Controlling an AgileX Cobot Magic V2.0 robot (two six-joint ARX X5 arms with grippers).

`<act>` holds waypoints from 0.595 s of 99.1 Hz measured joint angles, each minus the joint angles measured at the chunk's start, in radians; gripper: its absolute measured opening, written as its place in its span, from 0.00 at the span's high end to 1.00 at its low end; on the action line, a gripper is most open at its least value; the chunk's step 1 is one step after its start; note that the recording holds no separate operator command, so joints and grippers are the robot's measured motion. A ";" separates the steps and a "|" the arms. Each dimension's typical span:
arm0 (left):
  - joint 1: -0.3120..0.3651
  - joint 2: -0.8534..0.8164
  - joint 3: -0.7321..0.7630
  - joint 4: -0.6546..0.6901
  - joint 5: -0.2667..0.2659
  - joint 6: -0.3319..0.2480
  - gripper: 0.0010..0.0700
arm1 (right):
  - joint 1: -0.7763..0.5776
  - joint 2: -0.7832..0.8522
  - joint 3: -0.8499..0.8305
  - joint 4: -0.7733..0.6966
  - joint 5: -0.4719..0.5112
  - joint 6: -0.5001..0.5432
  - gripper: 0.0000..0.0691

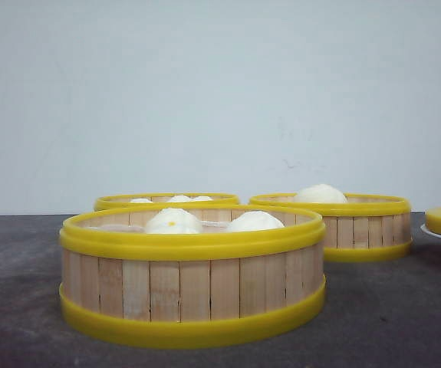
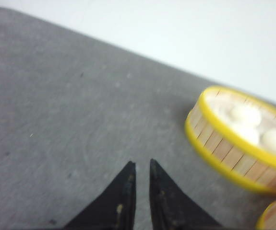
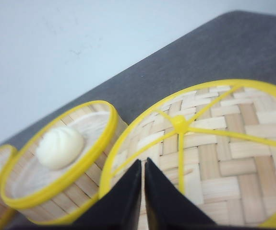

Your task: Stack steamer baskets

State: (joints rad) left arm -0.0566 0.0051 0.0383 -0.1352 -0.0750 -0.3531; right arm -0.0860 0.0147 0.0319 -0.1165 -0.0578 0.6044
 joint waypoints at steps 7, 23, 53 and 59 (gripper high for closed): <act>0.000 0.006 0.024 -0.002 -0.003 -0.015 0.98 | 0.000 0.024 0.047 0.000 0.000 0.027 0.99; 0.000 0.081 0.167 0.016 -0.005 -0.029 0.98 | 0.000 0.128 0.235 0.007 -0.003 0.007 0.99; 0.000 0.431 0.552 -0.051 0.065 0.006 0.98 | 0.000 0.454 0.674 -0.159 -0.090 -0.243 0.99; -0.001 0.497 0.628 -0.090 0.082 0.021 0.98 | 0.000 0.508 0.753 -0.221 -0.103 -0.294 0.99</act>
State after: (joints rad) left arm -0.0578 0.5018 0.6659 -0.2249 0.0071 -0.3317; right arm -0.0860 0.5228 0.7845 -0.3378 -0.1604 0.3107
